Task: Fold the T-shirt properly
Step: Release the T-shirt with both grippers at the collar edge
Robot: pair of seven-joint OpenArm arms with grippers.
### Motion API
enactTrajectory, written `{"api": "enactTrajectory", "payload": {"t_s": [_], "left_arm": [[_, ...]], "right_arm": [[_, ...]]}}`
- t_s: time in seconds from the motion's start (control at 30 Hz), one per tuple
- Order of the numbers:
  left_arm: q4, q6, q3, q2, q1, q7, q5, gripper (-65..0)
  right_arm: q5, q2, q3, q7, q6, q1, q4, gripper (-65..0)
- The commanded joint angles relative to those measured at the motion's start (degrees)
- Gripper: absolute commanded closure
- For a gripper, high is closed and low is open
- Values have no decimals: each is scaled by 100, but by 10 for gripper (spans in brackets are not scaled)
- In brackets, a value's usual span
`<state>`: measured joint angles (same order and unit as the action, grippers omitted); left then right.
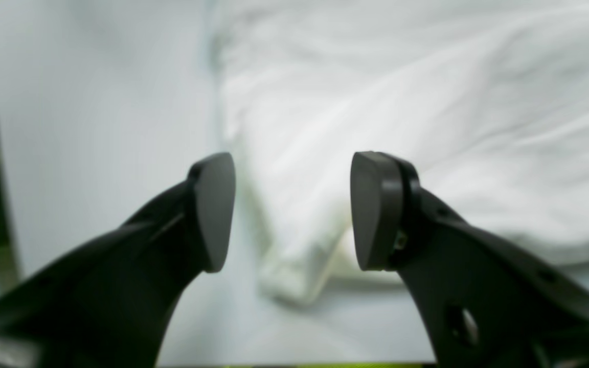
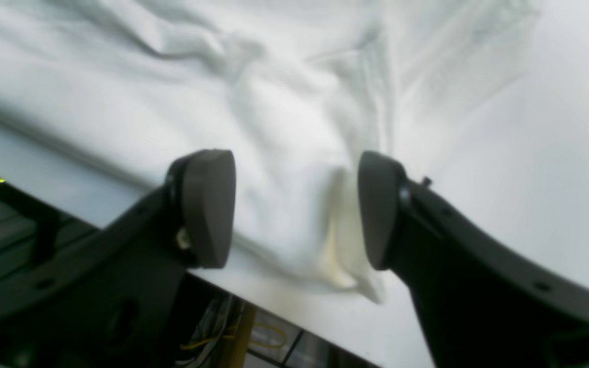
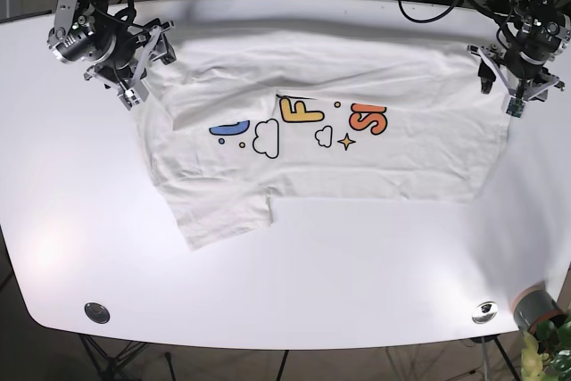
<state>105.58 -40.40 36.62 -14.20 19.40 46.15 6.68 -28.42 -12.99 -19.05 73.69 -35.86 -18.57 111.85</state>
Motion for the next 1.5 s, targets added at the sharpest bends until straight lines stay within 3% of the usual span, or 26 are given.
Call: {"api": "enactTrajectory", "payload": {"t_s": [0.0, 0.33, 0.8, 1.0, 1.17, 1.47], "left_arm": [[-321, 40, 149, -97, -10, -206, -224, -332], [-1499, 40, 166, -352, -318, -277, -250, -331], [-1490, 40, 158, -413, -256, -250, -241, -331], [-760, 40, 175, -369, 245, -180, -215, -332], [-373, 40, 193, -255, 342, 400, -215, -335], [-74, 40, 193, -273, 342, 488, -206, -339]], "right_arm": [[130, -32, -25, -86, 3, 15, 81, -347], [500, -59, -25, -367, -32, 15, -245, -238], [500, -235, -25, -956, -32, -337, -860, -236], [456, -419, -218, -965, -50, -653, -851, -220], [482, -472, -447, -956, -392, -811, -851, -212], [456, -481, -544, -824, -414, -855, -236, -217]]}}
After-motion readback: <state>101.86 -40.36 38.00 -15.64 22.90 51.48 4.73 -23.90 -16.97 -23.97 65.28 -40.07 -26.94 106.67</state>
